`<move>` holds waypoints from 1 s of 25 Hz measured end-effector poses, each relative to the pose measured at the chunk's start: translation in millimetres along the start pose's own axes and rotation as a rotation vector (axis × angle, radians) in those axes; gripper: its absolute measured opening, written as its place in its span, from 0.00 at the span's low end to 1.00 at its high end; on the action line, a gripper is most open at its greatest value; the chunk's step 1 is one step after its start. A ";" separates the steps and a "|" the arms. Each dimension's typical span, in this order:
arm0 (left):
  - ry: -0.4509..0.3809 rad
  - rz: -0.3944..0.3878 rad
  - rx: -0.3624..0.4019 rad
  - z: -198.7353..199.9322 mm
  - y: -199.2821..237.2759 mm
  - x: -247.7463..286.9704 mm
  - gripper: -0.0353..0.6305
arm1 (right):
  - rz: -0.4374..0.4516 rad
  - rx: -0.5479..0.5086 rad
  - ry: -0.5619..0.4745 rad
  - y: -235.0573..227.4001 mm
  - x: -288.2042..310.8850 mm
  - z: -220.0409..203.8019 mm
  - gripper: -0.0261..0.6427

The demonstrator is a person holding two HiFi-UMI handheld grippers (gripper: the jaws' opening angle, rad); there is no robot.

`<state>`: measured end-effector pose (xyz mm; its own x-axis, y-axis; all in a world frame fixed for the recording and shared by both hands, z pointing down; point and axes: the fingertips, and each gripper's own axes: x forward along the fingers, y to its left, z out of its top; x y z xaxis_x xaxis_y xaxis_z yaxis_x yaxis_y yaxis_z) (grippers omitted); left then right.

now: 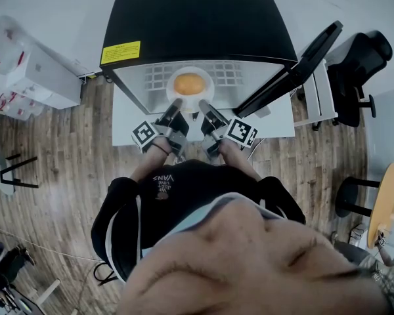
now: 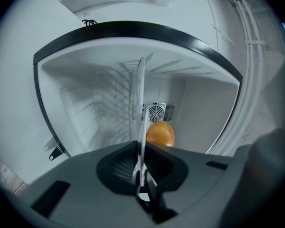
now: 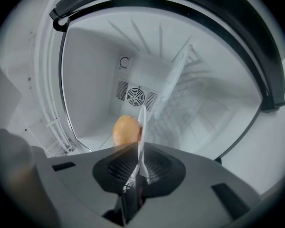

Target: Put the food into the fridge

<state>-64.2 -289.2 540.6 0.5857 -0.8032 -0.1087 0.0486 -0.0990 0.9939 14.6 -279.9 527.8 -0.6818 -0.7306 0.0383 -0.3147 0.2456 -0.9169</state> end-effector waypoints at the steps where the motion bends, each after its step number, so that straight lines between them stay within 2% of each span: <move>1: 0.000 -0.001 -0.001 0.7 -0.4 0.7 0.10 | 0.001 0.001 -0.002 0.2 0.7 0.7 0.08; 21: 0.013 -0.052 0.006 10.1 -8.2 13.2 0.10 | 0.006 -0.016 -0.037 1.5 11.5 16.6 0.12; 25: 0.006 -0.075 -0.013 11.4 -11.8 15.9 0.11 | 0.007 -0.023 -0.042 1.6 13.6 19.0 0.13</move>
<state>-64.7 -307.5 526.9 0.5847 -0.7904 -0.1827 0.1030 -0.1511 0.9831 17.4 -301.6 519.3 -0.6556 -0.7550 0.0149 -0.3254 0.2647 -0.9078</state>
